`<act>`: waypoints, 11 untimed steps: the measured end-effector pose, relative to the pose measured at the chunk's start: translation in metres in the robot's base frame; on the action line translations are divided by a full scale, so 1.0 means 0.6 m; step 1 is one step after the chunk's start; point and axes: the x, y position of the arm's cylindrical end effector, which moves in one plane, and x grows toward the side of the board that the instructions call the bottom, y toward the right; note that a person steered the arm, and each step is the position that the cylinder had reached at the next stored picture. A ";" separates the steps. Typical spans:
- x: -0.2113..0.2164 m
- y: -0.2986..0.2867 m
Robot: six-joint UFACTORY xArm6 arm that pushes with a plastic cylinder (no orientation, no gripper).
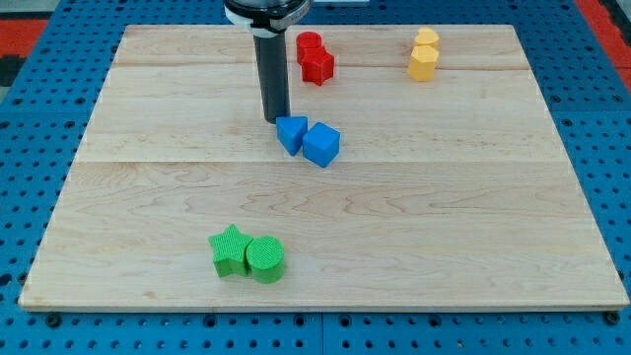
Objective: Separate the blue blocks from each other
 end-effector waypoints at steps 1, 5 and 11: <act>-0.001 0.000; -0.029 -0.004; 0.145 -0.012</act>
